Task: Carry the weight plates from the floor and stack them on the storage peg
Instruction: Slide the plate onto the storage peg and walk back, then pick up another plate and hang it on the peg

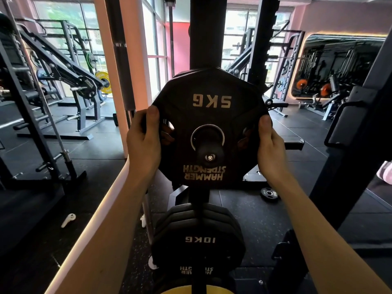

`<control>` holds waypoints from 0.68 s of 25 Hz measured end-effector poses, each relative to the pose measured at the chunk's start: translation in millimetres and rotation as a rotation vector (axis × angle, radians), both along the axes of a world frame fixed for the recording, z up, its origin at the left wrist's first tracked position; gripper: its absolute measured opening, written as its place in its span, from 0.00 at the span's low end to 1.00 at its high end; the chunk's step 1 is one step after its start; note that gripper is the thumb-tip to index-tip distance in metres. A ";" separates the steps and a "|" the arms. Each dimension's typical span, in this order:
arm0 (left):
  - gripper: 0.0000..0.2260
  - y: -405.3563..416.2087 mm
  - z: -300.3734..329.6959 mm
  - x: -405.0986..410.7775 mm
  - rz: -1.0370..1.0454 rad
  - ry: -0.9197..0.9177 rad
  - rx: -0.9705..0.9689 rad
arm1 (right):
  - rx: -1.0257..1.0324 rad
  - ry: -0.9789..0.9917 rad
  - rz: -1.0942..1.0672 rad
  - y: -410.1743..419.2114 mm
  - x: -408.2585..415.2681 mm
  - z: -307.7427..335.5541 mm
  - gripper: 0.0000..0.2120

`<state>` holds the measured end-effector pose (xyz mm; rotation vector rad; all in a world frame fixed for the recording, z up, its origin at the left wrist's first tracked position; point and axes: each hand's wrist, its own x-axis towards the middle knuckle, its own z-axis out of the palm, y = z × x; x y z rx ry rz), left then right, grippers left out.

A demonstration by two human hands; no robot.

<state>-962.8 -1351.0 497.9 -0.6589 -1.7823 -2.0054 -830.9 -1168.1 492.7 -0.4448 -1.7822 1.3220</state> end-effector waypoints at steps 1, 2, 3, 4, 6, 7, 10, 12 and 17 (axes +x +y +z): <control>0.16 -1.4 -0.5 0.6 -0.011 0.002 -0.018 | 0.006 -0.010 0.005 0.3 0.3 -0.3 0.26; 0.15 -3.8 -0.7 2.8 -0.018 0.004 -0.053 | 0.015 -0.026 0.019 -0.1 1.5 0.1 0.25; 0.15 -6.7 -1.1 4.9 -0.020 0.006 -0.101 | 0.032 -0.041 0.028 -1.1 3.5 1.3 0.25; 0.15 -9.8 -0.2 7.8 -0.022 0.004 -0.157 | 0.054 -0.071 0.023 -2.2 5.6 2.4 0.27; 0.19 -15.6 2.3 13.6 -0.025 -0.009 -0.257 | 0.104 -0.165 -0.011 -4.3 10.2 3.5 0.30; 0.20 -19.6 2.7 15.8 0.006 -0.003 -0.318 | 0.138 -0.221 -0.039 -6.6 14.2 3.2 0.30; 0.17 -39.6 -3.0 33.0 0.242 0.145 -0.384 | 0.245 -0.272 -0.131 -18.5 36.2 -6.9 0.30; 0.12 -57.1 -13.0 58.2 0.216 0.167 -0.251 | 0.222 -0.210 -0.141 -29.3 58.5 -18.9 0.25; 0.05 -83.4 -63.0 126.2 0.008 0.018 -0.230 | 0.023 -0.176 0.012 -58.3 114.9 -67.5 0.17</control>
